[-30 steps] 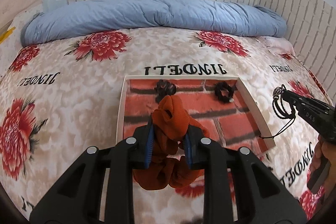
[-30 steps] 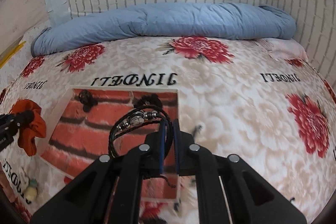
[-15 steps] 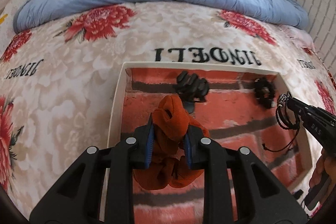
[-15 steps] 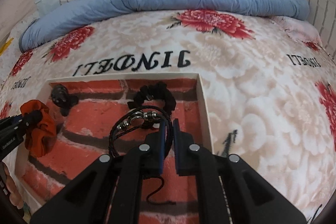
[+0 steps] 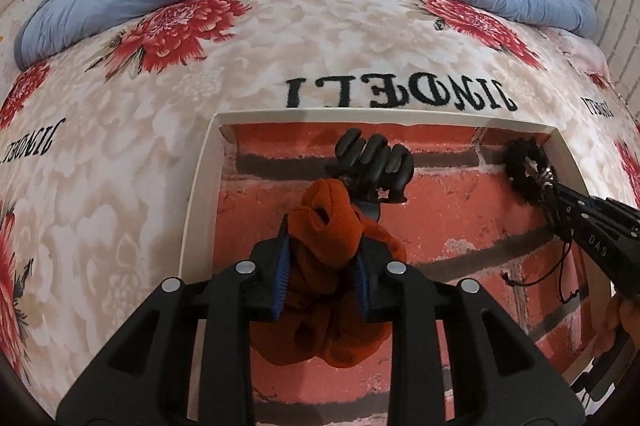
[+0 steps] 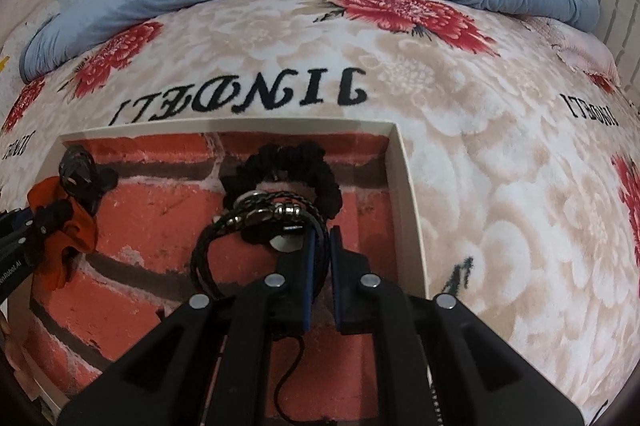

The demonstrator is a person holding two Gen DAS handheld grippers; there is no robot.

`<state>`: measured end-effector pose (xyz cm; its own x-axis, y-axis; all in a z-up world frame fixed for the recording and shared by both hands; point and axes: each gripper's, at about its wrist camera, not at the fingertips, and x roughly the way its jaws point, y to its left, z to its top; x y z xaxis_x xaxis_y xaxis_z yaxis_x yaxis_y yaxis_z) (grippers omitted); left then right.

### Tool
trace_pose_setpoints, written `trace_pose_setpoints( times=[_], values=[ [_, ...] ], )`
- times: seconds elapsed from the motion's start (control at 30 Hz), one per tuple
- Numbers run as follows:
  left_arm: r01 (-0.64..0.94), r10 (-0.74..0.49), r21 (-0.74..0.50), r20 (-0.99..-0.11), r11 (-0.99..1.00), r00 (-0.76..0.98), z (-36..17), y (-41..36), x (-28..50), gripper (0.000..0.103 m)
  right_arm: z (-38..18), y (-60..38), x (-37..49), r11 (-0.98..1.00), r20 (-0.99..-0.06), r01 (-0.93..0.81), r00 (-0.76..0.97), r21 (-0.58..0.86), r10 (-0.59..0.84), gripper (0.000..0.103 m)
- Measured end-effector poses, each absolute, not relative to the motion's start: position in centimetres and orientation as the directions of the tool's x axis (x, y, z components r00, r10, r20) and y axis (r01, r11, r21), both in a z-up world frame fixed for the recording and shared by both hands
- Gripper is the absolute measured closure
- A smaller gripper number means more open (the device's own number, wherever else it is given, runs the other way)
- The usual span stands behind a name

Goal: Organize jewelry
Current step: 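Carry the scrunchie and bracelet into the tray and open both tools, then move both open tools away from the tray toward the cream pouch and dark clip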

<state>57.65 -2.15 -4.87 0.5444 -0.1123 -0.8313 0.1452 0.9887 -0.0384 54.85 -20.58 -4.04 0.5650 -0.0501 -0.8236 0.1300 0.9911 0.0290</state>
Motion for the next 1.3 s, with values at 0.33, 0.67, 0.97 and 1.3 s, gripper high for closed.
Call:
trace_pose_setpoints(
  times=[0.33,0.67,0.97,1.3],
  values=[
    [0.129,-0.094,-0.027,-0.831,0.991,0.549,-4.2,-1.8,57.1,0.046,-2.7,-20.8,54.0,0.993,-0.817,0.101,0.577,0.057,-0.012,0.090],
    [0.113,-0.103,-0.041,-0.779,0.993,0.619,1.4,-0.6,53.4,0.015,2.8,-22.1,49.9,0.994,-0.746,0.104,0.665,0.043,-0.037,0.035],
    [0.091,-0.090,-0.037,-0.719,0.995,0.689,6.9,2.0,48.1,0.005,7.2,-23.0,45.4,0.992,-0.698,0.119,0.713,0.036,-0.060,0.027],
    [0.063,-0.076,-0.043,-0.695,0.997,0.715,9.4,5.2,42.4,0.005,9.1,-23.9,40.3,0.990,-0.684,0.131,0.726,0.044,-0.066,0.027]
  ],
)
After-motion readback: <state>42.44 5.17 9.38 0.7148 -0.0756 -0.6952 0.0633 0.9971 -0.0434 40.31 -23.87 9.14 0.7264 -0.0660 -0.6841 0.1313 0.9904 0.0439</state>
